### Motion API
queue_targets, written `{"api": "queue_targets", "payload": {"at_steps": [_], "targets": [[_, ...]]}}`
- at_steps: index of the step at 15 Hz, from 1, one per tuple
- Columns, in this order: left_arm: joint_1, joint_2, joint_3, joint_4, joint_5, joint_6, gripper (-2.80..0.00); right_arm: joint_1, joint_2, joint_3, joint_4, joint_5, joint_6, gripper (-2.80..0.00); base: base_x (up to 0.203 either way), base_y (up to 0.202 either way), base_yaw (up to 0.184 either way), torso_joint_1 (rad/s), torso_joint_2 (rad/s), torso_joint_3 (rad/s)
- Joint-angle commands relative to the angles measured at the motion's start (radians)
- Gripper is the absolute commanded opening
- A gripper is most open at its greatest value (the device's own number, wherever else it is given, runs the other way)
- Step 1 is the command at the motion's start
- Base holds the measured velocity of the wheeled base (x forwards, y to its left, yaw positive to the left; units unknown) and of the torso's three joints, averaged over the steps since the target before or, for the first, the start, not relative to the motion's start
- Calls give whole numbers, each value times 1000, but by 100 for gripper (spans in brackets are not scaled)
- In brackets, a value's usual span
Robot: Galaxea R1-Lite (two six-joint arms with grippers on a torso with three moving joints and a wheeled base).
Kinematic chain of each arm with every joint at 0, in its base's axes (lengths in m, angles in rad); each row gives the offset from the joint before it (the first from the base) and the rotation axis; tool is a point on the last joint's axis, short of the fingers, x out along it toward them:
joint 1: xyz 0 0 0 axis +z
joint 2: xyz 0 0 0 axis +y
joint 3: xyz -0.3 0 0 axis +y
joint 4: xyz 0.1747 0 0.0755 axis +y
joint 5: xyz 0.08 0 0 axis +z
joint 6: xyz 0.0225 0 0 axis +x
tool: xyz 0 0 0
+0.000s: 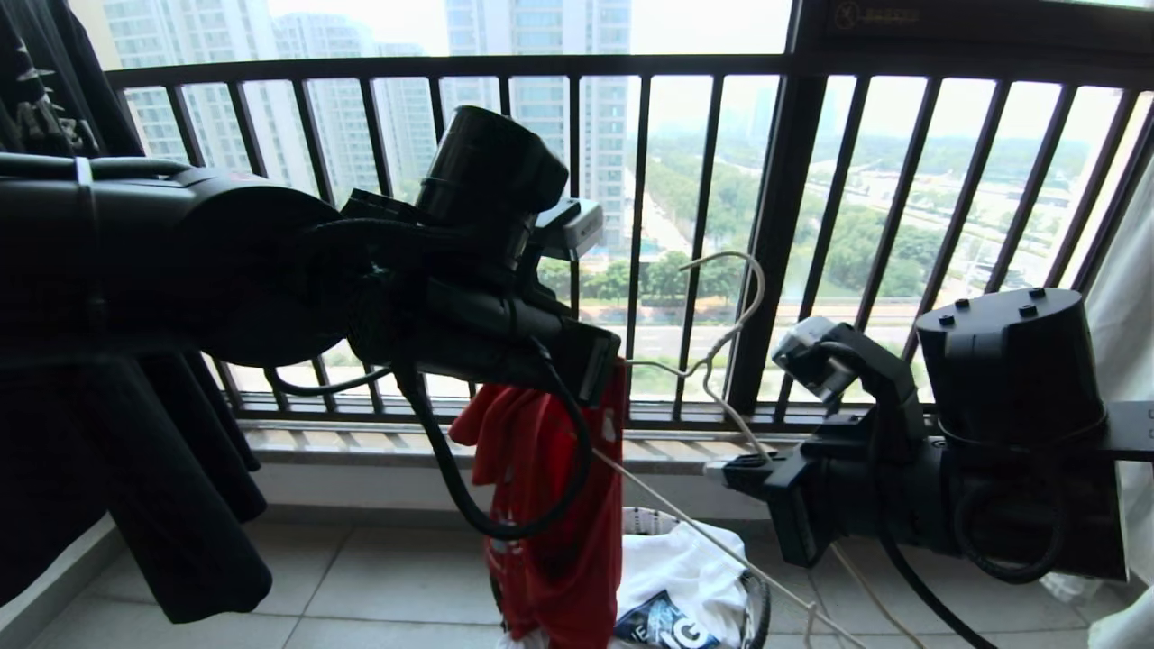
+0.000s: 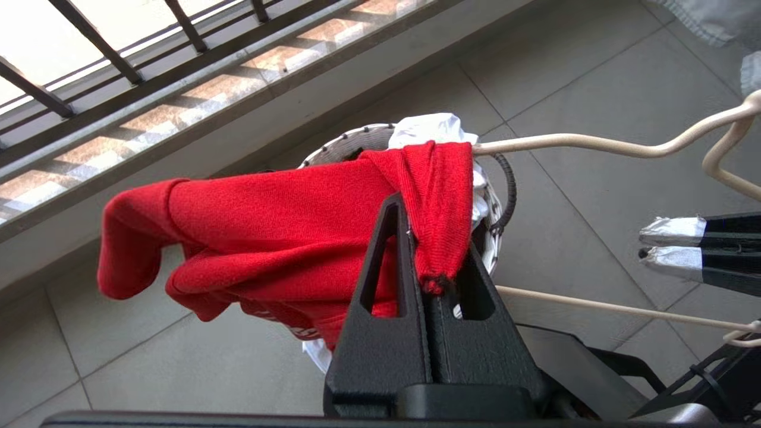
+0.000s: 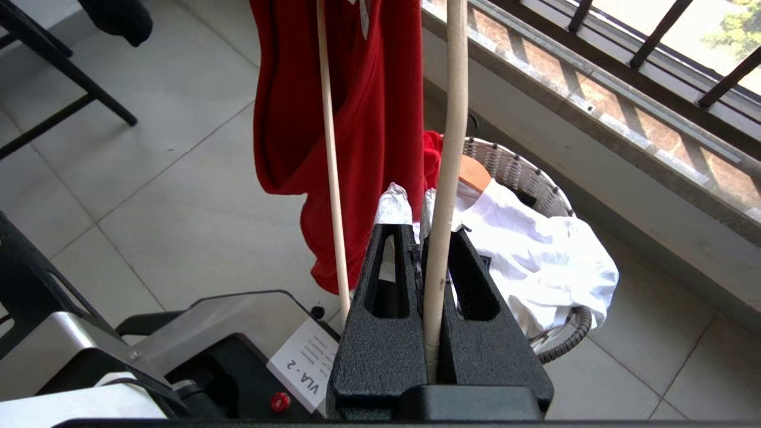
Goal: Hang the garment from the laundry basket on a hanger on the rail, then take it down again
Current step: Hang the clothes on the clothes rack
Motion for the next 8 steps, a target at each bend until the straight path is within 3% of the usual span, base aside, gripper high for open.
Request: {"api": "queue_targets", "payload": {"at_steps": [1,3,6,8], "targets": [[-7,-14,-45,9,22,-25,-280,-57,-27,0,-11,2,-26,-280,0,0,0,0,0,0],[-6,-38,-66,13,66,-47,-280,-63,-33,0,-11,5,-33,-280,0,0,0,0,0,0],[-62,-53,-73,84,66,-51,-280,-64,-38,0,-13,20,-30,-280,0,0,0,0,0,0],[-70,-33,-118,86,66,-46,-280,-66,-56,11,-13,96,-29,-280,0,0,0,0,0,0]]}}
